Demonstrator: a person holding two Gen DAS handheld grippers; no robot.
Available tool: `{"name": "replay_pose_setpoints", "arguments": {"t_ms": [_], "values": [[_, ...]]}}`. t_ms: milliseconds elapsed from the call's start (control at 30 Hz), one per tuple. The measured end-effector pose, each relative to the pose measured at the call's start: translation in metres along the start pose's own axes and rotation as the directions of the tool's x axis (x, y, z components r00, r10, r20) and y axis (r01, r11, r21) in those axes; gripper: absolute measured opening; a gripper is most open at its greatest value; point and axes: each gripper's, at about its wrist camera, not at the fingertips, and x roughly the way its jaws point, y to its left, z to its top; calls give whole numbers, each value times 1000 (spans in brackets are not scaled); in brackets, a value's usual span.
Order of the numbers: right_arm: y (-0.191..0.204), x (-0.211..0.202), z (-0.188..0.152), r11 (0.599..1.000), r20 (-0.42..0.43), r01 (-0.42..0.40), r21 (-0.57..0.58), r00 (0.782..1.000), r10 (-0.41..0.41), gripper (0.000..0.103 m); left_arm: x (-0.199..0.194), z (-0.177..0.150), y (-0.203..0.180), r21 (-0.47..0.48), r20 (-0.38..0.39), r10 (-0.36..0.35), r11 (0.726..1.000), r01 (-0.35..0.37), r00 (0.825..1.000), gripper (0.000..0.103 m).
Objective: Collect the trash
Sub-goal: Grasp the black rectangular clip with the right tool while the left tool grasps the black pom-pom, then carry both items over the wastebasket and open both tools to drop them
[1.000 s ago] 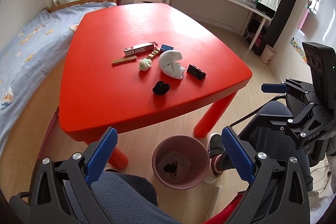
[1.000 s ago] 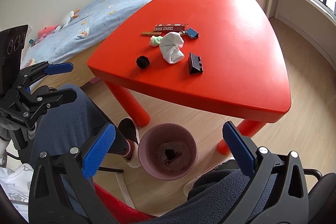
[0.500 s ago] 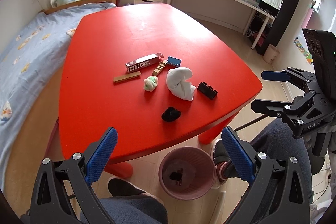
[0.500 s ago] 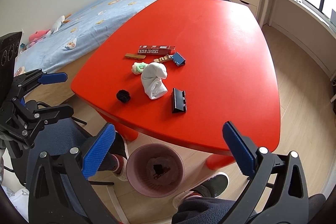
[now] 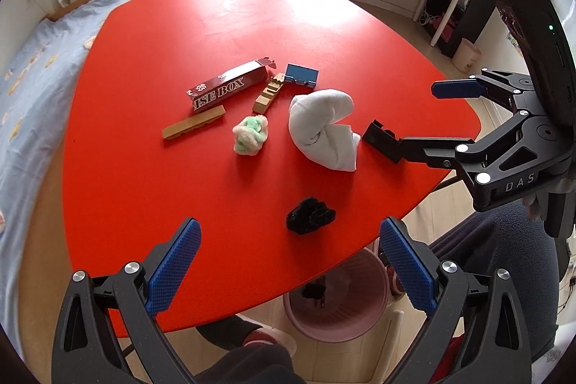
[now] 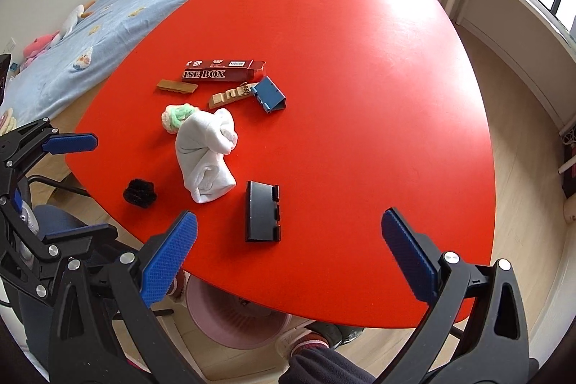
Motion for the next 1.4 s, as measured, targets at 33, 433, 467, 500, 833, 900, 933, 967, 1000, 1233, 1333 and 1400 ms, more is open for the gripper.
{"name": "replay_pose_setpoints", "arguments": {"t_ms": [33,433,467,500,833,900,933,967,1000,1233,1333,1400], "values": [[-1,5,0,1000,-7,4,2,1000,-4,100,4,0,0,7,-9,4,1000,-4,1000,95],[-3,29,-2,1000,-36,11,6,999,-10,100,32,-1,-7,46,-47,56,998,-54,997,95],[-2,29,-2,1000,-34,10,4,999,-10,100,32,-1,-9,50,-46,60,997,-58,997,95],[-2,28,-2,1000,-34,8,0,999,-8,97,32,-1,-9,51,-45,60,997,-58,997,95],[8,19,-1,999,-8,9,-33,1000,-10,42,25,2,-15,64,-19,53,997,-52,998,57],[11,18,-1,999,-8,5,-40,1000,-5,24,23,4,-16,64,-21,53,997,-52,998,31],[11,18,-1,999,-9,5,-40,1000,-6,24,23,5,-15,62,-24,52,997,-50,998,24],[11,18,-2,999,-9,2,-38,1000,-3,24,23,5,-15,61,-26,50,997,-48,998,18],[10,18,-2,999,-8,0,-35,1000,0,24,23,5,-15,58,-27,47,997,-45,999,18],[9,17,-3,1000,-4,-4,-21,1000,4,24,21,4,-8,13,-16,27,1000,-26,1000,16],[7,14,-4,1000,3,-7,-14,1000,7,24,18,4,-6,-4,-8,25,1000,-25,1000,16],[7,12,-4,1000,9,-8,-9,1000,8,24,15,4,-5,-16,0,24,1000,-24,1000,16]]}}
